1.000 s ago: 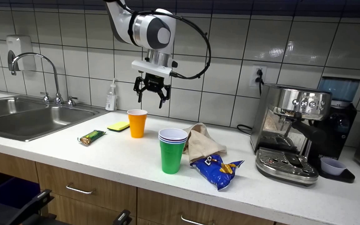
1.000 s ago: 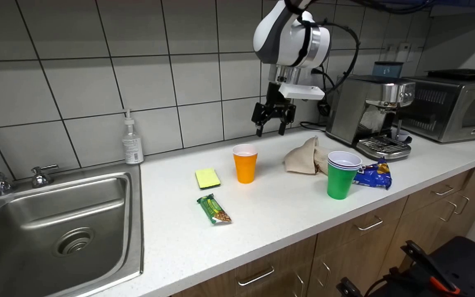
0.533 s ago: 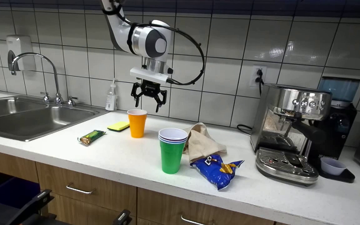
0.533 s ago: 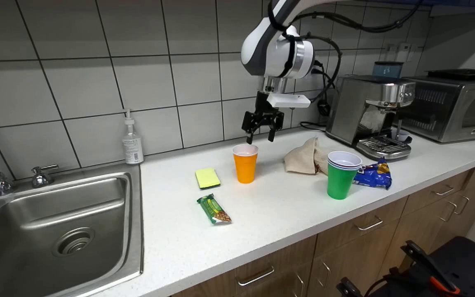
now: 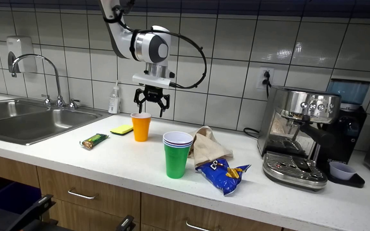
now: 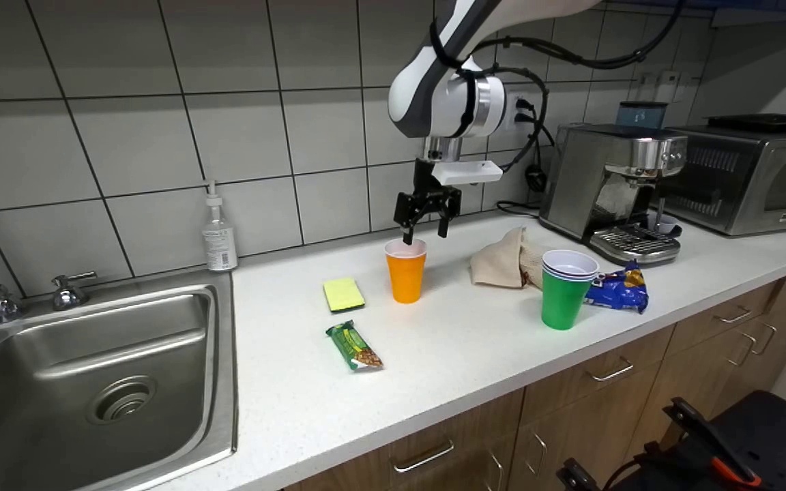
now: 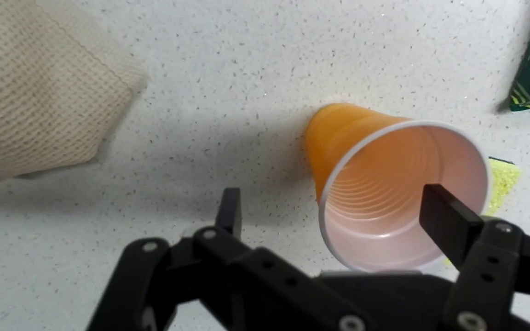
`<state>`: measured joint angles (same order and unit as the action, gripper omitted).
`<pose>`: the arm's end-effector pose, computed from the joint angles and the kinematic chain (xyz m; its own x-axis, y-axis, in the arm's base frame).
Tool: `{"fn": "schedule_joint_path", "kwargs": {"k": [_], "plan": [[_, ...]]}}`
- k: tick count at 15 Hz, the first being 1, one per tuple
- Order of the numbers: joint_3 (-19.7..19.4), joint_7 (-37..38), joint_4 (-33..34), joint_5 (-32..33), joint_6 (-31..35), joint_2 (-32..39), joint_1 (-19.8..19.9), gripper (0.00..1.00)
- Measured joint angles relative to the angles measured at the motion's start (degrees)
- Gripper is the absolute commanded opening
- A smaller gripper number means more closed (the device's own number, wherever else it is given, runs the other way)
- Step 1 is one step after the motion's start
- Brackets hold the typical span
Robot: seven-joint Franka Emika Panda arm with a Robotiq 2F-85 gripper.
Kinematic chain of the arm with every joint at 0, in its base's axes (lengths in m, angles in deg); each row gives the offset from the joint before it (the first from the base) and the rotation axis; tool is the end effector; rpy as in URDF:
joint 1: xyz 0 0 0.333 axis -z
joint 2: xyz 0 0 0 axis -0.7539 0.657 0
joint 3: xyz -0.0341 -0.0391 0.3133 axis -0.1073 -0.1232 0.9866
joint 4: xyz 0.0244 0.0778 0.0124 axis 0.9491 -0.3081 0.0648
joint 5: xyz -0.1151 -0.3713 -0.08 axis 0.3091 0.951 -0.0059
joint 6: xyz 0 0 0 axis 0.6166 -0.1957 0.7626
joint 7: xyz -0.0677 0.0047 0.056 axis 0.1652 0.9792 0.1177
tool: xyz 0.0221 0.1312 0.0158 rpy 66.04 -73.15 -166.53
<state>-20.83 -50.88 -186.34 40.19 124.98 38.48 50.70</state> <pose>0.6533 0.0104 0.2267 0.9756 0.2142 0.0490 0.2177 -0.9725 -0.0832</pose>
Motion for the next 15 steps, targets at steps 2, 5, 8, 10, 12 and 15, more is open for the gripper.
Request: {"fn": "schedule_joint_path", "kwargs": {"k": [2,5,8,10,12,15], "plan": [[0.0,1.1,0.2,1.2,0.0,0.4,-0.5,1.00],[-0.1,3.1,0.7,2.7,0.0,1.2,-1.3,1.00],[-0.3,5.4,1.2,3.9,0.0,2.0,-2.0,1.00],[-0.3,6.7,1.5,4.4,0.0,2.5,-2.2,0.75],[-0.4,7.4,1.7,4.5,0.0,3.0,-2.3,0.65],[-0.6,8.1,1.7,4.5,0.0,3.4,-2.3,0.42]]}}
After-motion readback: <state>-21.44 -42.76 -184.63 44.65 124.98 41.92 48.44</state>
